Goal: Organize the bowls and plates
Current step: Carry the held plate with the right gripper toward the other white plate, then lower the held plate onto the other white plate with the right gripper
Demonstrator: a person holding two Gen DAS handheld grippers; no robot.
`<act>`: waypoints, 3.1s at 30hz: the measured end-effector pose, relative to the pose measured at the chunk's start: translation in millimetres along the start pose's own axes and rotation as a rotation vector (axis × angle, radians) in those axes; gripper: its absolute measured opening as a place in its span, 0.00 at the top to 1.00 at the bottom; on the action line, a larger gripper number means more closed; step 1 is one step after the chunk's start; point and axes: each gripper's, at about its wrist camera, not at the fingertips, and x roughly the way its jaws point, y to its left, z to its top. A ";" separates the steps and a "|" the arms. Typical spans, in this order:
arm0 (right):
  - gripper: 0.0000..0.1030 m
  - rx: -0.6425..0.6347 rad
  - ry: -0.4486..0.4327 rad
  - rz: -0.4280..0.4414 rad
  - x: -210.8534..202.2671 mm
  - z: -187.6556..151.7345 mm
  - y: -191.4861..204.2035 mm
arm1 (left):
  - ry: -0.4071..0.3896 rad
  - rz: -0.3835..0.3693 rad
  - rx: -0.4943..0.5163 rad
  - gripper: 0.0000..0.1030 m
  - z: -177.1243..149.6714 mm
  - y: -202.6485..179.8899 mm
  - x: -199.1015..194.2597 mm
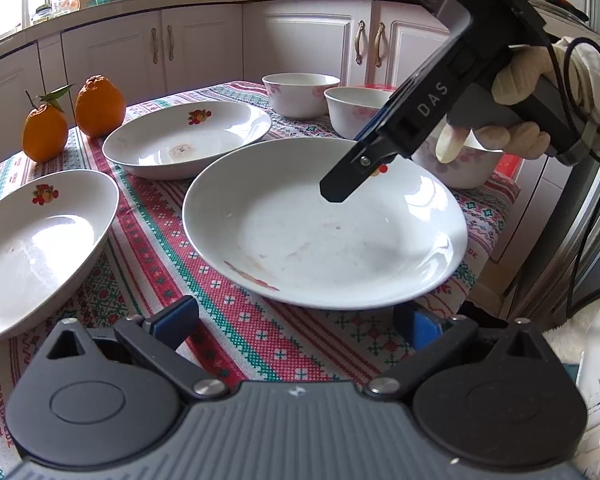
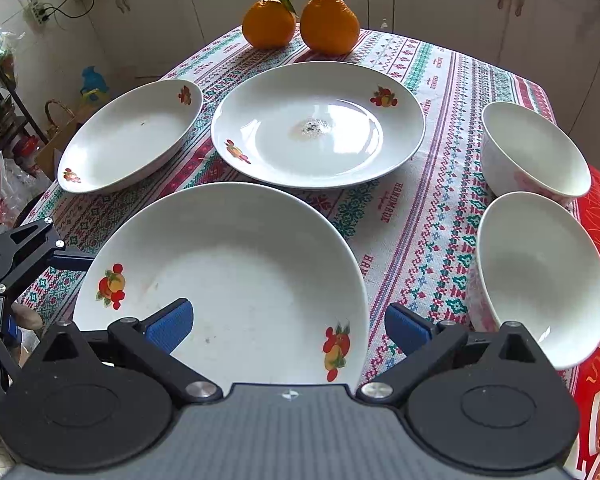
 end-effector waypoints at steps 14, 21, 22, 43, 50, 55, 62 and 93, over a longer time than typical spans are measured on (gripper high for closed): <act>0.00 -0.005 0.071 0.121 12.8 8.2 -3.5 | -0.034 -0.089 0.056 0.01 0.7 4.4 0.9; 0.01 0.016 0.087 0.174 15.6 12.6 -11.1 | -0.037 -0.110 0.060 0.03 2.8 6.9 2.9; 0.02 0.019 0.088 0.178 15.4 13.1 -12.3 | -0.037 -0.112 0.061 0.04 2.8 6.9 2.7; 0.04 0.102 0.078 0.278 7.6 15.1 -37.4 | -0.031 -0.129 0.093 0.08 5.5 5.8 0.5; 0.04 0.111 0.073 0.287 8.0 17.5 -34.2 | -0.033 -0.129 0.076 0.08 3.2 6.9 -2.2; 0.04 0.095 0.066 0.288 6.6 22.7 -26.0 | -0.039 -0.123 0.064 0.08 2.7 9.3 -9.4; 0.04 0.058 0.053 0.296 3.5 35.3 -10.1 | -0.052 -0.093 0.051 0.08 3.0 14.1 -26.1; 0.04 -0.202 0.047 0.407 54.9 149.7 92.1 | -0.094 0.154 -0.122 0.08 -9.7 101.0 -94.7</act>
